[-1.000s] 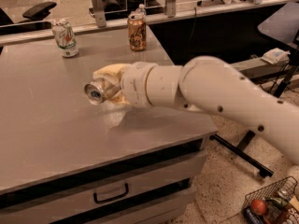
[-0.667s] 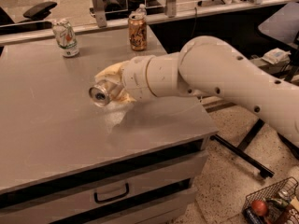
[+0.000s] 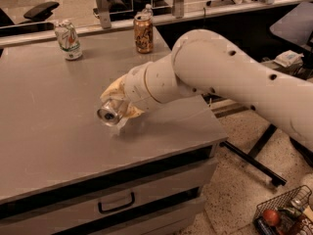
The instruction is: Knock redbull can over
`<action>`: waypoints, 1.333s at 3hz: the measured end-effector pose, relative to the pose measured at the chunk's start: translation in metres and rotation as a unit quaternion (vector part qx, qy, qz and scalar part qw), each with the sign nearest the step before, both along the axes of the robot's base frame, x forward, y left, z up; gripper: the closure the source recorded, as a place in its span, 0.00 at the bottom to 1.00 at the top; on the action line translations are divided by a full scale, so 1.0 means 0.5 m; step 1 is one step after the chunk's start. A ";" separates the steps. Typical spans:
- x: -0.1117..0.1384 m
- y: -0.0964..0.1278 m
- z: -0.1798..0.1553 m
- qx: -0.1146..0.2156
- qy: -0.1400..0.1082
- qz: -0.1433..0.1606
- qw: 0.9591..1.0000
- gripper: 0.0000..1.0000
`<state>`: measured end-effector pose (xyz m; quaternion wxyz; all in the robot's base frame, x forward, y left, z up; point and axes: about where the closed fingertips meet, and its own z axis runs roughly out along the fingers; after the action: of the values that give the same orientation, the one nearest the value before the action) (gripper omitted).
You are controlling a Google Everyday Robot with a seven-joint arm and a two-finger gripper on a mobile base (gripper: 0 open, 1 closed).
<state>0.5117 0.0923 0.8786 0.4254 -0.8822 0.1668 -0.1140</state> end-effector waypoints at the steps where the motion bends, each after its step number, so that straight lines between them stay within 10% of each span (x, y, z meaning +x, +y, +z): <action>1: -0.002 -0.004 -0.010 -0.040 0.000 0.013 0.999 0.59; 3: -0.007 -0.031 -0.033 -0.110 0.025 0.026 0.993 0.06; 4: -0.009 -0.036 -0.038 -0.118 0.035 0.029 0.992 0.00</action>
Offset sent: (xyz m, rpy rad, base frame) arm 0.0003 -0.0191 -0.0158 -0.2549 0.0452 0.0647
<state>0.5071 0.0741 0.8594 0.3152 -0.9341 0.1415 -0.0894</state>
